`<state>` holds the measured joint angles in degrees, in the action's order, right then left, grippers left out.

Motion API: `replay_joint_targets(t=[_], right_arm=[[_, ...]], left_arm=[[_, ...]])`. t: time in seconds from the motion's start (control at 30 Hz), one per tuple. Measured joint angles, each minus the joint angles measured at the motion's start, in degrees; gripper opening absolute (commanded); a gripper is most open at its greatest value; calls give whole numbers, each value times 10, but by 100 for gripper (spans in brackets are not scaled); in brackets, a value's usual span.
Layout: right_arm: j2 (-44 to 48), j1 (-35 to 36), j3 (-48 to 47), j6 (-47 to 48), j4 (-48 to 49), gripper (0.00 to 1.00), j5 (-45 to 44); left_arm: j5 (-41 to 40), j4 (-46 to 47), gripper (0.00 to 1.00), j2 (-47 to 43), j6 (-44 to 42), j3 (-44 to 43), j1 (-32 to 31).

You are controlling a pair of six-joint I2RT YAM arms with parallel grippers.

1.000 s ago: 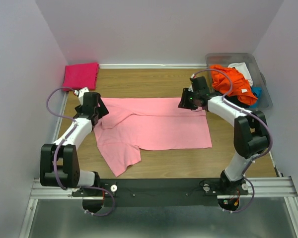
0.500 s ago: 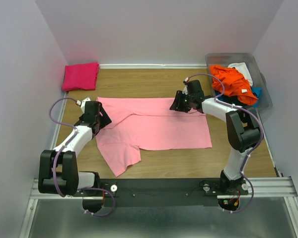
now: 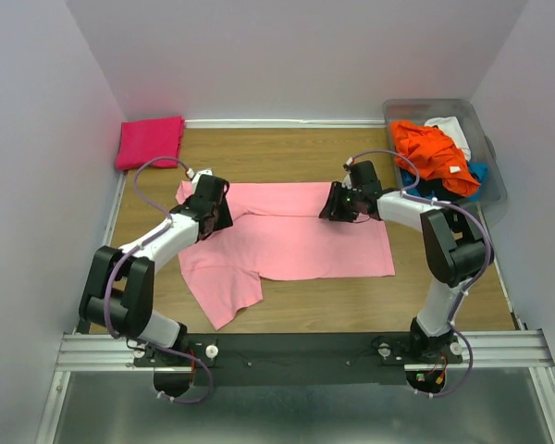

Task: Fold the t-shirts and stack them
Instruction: Fold the tshirt

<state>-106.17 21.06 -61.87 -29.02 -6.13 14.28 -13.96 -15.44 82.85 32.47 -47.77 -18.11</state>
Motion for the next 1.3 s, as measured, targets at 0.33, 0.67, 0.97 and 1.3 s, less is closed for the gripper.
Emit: replay_joint_targets(t=[0.33, 0.67, 0.97, 1.3], right_arm=[[31, 0, 28, -2, 1, 47, -7], [31, 0, 32, -1, 2, 47, -13], [31, 0, 32, -1, 3, 47, -13], [31, 0, 32, -1, 3, 47, -13]], left_arm=[[-37, -41, 59, 82, -45, -61, -33], [-68, -55, 56, 128, -67, -78, -52], [-116, -60, 41, 145, -78, -82, -56], [-147, -67, 16, 157, -97, -102, -57]])
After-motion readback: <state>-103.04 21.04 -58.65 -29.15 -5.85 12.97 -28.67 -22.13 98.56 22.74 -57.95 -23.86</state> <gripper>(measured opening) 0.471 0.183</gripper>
